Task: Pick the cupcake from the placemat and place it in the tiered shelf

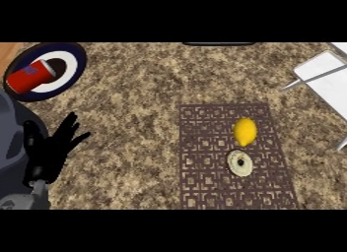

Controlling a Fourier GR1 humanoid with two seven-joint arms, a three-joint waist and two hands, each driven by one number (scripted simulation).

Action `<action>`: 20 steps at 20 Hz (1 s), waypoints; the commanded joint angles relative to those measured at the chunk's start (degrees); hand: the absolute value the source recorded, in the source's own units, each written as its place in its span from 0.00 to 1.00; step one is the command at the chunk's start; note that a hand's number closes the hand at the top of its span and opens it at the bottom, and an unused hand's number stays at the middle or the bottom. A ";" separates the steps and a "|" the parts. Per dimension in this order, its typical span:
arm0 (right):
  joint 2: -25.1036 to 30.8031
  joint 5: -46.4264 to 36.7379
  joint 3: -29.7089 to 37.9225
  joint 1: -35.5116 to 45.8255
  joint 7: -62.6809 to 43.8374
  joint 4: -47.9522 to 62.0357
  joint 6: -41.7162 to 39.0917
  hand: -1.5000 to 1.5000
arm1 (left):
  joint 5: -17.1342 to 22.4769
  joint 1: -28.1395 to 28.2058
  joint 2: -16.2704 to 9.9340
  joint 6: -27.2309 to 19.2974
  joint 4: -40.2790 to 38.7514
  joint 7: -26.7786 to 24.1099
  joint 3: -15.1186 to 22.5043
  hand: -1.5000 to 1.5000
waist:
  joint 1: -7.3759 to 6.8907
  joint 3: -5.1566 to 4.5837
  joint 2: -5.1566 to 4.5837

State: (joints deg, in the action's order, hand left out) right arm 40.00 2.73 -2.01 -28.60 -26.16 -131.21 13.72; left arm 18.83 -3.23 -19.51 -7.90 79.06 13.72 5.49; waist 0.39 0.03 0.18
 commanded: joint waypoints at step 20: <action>-7.68 -24.42 -23.39 38.41 -54.68 9.89 -6.27 0.00 | -2.29 0.57 1.45 1.48 -2.45 0.17 -0.07 0.50 | -1.43 -0.20 -0.30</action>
State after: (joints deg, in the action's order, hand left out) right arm 35.05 -20.04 -22.75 4.11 -66.75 -122.14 11.45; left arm 16.69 -4.15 -17.76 -7.51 79.13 14.54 5.91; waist -1.52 0.12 0.02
